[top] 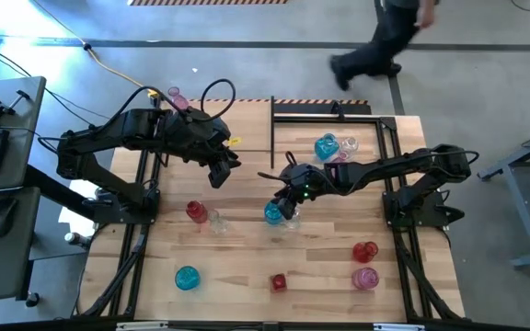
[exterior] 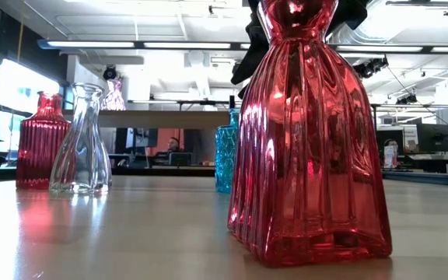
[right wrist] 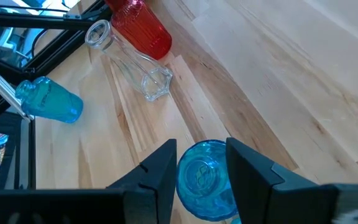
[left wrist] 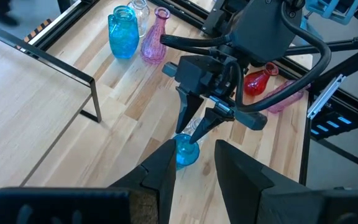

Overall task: Sort vases onto shelf
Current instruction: Put the center blue vase on the shelf

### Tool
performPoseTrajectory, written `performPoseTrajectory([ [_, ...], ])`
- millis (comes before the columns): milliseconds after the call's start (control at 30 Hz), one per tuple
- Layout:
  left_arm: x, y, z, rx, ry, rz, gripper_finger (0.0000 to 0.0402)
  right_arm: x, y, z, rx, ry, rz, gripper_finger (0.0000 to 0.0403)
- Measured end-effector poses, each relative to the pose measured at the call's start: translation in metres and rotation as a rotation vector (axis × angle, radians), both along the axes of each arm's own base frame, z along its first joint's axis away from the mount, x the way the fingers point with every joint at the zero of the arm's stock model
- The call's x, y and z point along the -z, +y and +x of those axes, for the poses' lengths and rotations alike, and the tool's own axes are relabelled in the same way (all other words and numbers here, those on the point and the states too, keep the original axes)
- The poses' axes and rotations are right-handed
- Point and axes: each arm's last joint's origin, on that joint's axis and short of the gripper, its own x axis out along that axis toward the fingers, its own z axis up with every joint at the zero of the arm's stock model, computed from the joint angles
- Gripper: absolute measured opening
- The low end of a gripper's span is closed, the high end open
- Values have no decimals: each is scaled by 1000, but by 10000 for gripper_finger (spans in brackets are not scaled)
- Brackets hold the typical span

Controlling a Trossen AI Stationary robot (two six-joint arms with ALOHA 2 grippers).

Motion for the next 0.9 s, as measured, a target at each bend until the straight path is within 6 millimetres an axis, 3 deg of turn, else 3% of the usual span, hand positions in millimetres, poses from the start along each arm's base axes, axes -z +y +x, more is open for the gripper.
performPoseTrajectory([
  [733, 0, 0, 0, 0, 0, 0, 101, 0, 1, 0, -19, 1, 16, 117],
  [900, 0, 0, 0, 1, 0, 0, 101, -31, 2, 9, -40, -31, -23, 117],
])
